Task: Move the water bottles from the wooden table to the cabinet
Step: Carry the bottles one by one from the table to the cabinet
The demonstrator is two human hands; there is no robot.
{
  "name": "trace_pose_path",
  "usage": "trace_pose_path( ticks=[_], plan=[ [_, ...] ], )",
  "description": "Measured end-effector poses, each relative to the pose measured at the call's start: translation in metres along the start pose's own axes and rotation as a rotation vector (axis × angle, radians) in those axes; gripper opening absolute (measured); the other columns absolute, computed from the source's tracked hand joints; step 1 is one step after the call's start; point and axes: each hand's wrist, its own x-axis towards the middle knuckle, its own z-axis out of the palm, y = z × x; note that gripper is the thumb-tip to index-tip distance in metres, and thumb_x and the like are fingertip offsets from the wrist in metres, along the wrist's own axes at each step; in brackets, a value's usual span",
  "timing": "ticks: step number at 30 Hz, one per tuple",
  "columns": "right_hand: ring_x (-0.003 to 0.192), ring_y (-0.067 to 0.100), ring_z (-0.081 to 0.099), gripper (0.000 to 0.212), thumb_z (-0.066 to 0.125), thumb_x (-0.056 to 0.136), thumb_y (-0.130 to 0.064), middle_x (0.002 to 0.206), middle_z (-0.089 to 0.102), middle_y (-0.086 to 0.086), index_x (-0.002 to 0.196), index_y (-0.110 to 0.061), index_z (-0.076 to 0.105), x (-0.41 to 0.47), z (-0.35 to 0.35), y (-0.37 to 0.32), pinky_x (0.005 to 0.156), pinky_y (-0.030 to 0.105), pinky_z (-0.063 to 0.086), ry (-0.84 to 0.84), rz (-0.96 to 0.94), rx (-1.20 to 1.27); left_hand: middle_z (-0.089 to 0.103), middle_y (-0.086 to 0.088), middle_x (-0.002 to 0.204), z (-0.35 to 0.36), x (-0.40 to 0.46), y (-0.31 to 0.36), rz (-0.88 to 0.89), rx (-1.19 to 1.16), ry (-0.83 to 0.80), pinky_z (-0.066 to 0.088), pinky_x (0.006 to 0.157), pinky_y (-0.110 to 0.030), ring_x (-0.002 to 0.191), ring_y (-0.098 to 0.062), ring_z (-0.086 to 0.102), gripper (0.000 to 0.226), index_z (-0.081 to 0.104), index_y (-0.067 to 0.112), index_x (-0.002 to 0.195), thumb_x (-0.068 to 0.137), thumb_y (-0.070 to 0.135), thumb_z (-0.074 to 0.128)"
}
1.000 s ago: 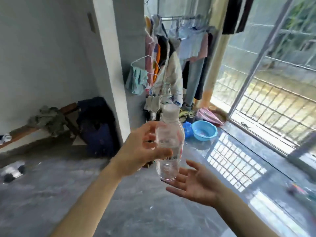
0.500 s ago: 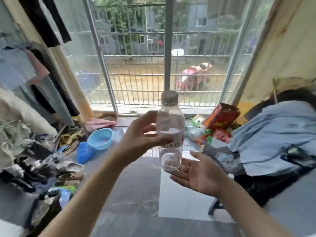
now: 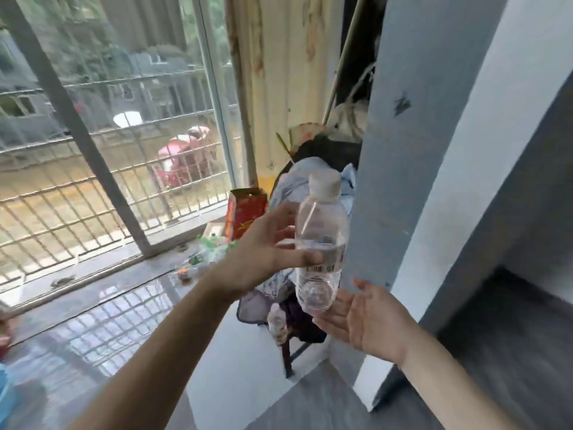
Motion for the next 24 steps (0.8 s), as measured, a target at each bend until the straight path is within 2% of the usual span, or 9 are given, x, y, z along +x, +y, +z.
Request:
trace_pose_path(
  ticks=[4,7,10,14,16,18,21,24],
  plan=[
    [0.090,0.038,0.072,0.055,0.038,0.099,-0.039,0.117,0.068,0.028,0.120,0.006,0.063,-0.033,-0.019,0.004,0.077,0.044,0.061,0.088,-0.149,0.111,0.068,-0.011,0.125,0.032,0.024,0.007,0.055,-0.065,-0.187,0.053,0.105,-0.043,0.117,-0.026,0.066,0.071,0.058,0.011,0.127,0.065,0.029,0.086],
    [0.102,0.040,0.070,0.058,0.038,0.100,-0.041,0.126,0.064,0.028,0.128,0.005,0.059,-0.060,-0.034,0.021,0.084,0.045,0.060,0.158,-0.263,0.193,0.066,-0.017,0.124,0.057,0.032,0.007,0.091,-0.125,-0.341,0.051,0.105,-0.050,0.117,-0.032,0.064,0.068,0.055,0.005,0.127,0.069,0.019,0.086],
    [0.121,0.040,0.059,0.061,0.037,0.100,-0.041,0.135,0.058,0.027,0.137,0.004,0.053,-0.090,-0.047,0.043,0.092,0.046,0.055,0.238,-0.363,0.305,0.068,-0.015,0.120,0.088,0.034,0.009,0.124,-0.182,-0.469,0.050,0.105,-0.050,0.117,-0.035,0.065,0.067,0.057,0.008,0.122,0.065,0.025,0.087],
    [0.116,0.039,0.063,0.062,0.036,0.100,-0.042,0.134,0.059,0.027,0.132,0.005,0.060,-0.141,-0.065,0.073,0.090,0.045,0.055,0.329,-0.474,0.414,0.070,-0.001,0.105,0.141,0.026,0.020,0.135,-0.266,-0.636,0.052,0.096,-0.044,0.103,-0.021,0.066,0.062,0.060,0.011,0.116,0.063,0.026,0.087],
    [0.128,0.039,0.055,0.062,0.036,0.101,-0.042,0.137,0.057,0.028,0.134,0.006,0.058,-0.170,-0.074,0.086,0.093,0.045,0.053,0.372,-0.532,0.462,0.071,0.004,0.102,0.170,0.020,0.029,0.140,-0.308,-0.725,0.056,0.089,-0.035,0.099,-0.015,0.068,0.056,0.062,0.017,0.113,0.063,0.025,0.086],
    [0.136,0.039,0.047,0.062,0.038,0.100,-0.041,0.141,0.053,0.028,0.137,0.006,0.054,-0.199,-0.084,0.098,0.097,0.046,0.050,0.412,-0.603,0.522,0.073,0.004,0.102,0.201,0.014,0.041,0.148,-0.342,-0.802,0.055,0.089,-0.031,0.099,-0.014,0.069,0.056,0.064,0.021,0.113,0.062,0.026,0.086],
    [0.129,0.042,0.054,0.060,0.040,0.099,-0.041,0.138,0.056,0.029,0.135,0.006,0.055,-0.242,-0.101,0.115,0.096,0.046,0.051,0.475,-0.699,0.589,0.073,-0.001,0.105,0.252,0.003,0.061,0.169,-0.371,-0.894,0.054,0.092,-0.030,0.100,-0.015,0.069,0.060,0.064,0.016,0.118,0.063,0.028,0.086],
    [0.118,0.043,0.062,0.061,0.038,0.100,-0.042,0.136,0.057,0.030,0.134,0.006,0.054,-0.284,-0.118,0.131,0.096,0.046,0.050,0.515,-0.783,0.643,0.073,-0.003,0.106,0.303,-0.010,0.080,0.179,-0.402,-0.993,0.055,0.092,-0.034,0.100,-0.017,0.070,0.058,0.066,0.020,0.116,0.062,0.027,0.087]
  ],
)
